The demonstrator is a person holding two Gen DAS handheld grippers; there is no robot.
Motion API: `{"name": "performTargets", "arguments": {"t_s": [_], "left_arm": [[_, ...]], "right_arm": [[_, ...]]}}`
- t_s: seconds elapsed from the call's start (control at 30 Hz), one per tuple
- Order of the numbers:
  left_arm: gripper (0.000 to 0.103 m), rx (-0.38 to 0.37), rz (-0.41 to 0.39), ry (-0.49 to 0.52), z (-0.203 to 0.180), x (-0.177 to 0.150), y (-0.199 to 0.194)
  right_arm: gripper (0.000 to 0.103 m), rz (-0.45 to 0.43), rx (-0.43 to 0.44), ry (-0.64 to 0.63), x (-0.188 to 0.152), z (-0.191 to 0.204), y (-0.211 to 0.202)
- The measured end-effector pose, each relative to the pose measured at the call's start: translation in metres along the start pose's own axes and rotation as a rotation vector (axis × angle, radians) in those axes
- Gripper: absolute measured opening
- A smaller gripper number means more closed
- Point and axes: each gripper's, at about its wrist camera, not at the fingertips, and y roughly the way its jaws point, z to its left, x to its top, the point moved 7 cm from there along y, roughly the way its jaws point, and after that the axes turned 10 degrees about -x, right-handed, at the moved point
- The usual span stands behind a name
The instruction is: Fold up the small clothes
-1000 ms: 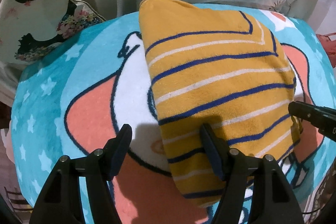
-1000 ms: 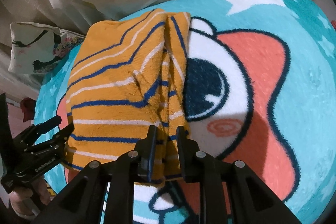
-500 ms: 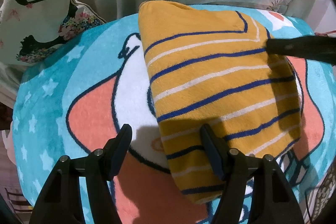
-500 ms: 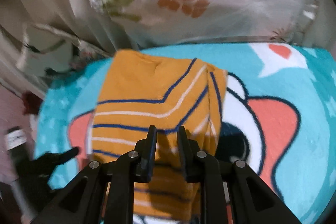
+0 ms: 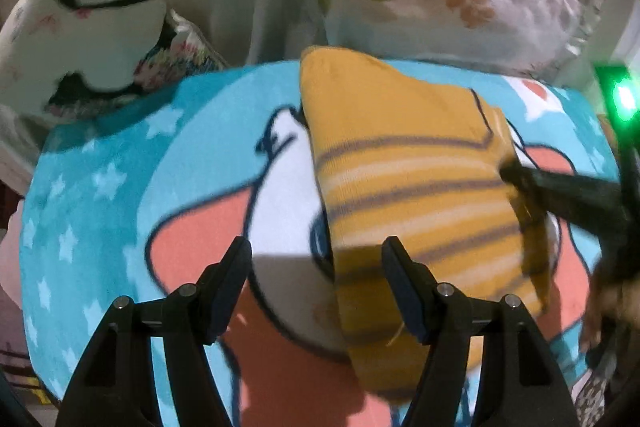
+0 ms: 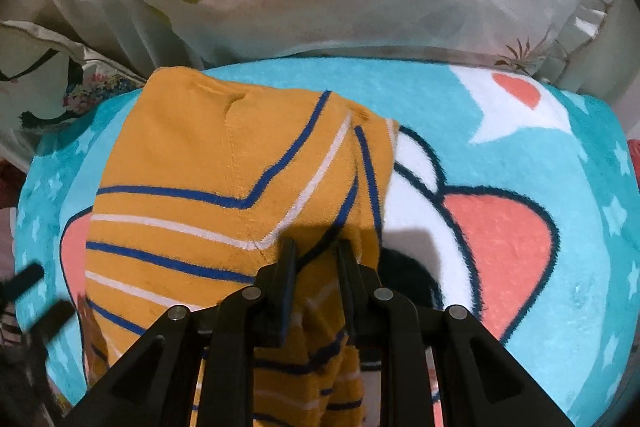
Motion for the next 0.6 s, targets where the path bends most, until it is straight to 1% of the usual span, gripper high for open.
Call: {"name": "performTargets", "arguments": {"t_s": [0.03, 0.07, 0.1, 0.13, 0.2, 0.3, 0.33, 0.37, 0.43, 0.47, 0.57, 0.6], "left_arm": [[0.067, 0.014, 0.005, 0.013, 0.003, 0.008, 0.009], [0.067, 0.033, 0.024, 0.023, 0.006, 0.016, 0.023], [0.067, 0.033, 0.04, 0.021, 0.008, 0.018, 0.031], [0.067, 0.027, 0.056, 0.011, 0.008, 0.021, 0.039], [0.067, 0.033, 0.053, 0.025, 0.003, 0.023, 0.045], [0.067, 0.052, 0.052, 0.119, -0.009, 0.025, 0.05], [0.067, 0.043, 0.054, 0.125, -0.009, 0.026, 0.049], [0.067, 0.018, 0.053, 0.112, -0.008, 0.025, 0.046], [0.067, -0.078, 0.046, 0.05, -0.006, 0.019, 0.035], [0.067, -0.116, 0.042, 0.022, -0.005, 0.014, 0.029], [0.067, -0.185, 0.037, -0.022, 0.006, -0.003, 0.007], [0.067, -0.207, 0.034, -0.031, 0.009, -0.011, -0.002]], "right_arm": [[0.028, 0.001, -0.011, 0.007, 0.0, -0.003, 0.002], [0.049, 0.005, -0.031, 0.018, -0.001, -0.008, 0.004], [0.061, 0.009, -0.041, 0.037, -0.002, -0.013, 0.006], [0.063, 0.028, -0.003, 0.09, -0.004, -0.023, 0.01], [0.063, 0.061, 0.069, 0.189, -0.011, -0.04, 0.011], [0.063, 0.046, 0.056, 0.212, -0.017, -0.054, 0.004], [0.063, 0.044, 0.063, 0.224, -0.02, -0.057, -0.001], [0.063, 0.044, 0.07, 0.241, -0.024, -0.061, -0.006], [0.063, 0.037, 0.096, 0.259, -0.033, -0.064, -0.02], [0.063, 0.032, 0.127, 0.26, -0.037, -0.062, -0.028], [0.063, 0.007, 0.286, 0.236, -0.053, -0.044, -0.058], [0.063, -0.001, 0.362, 0.215, -0.061, -0.033, -0.07]]}}
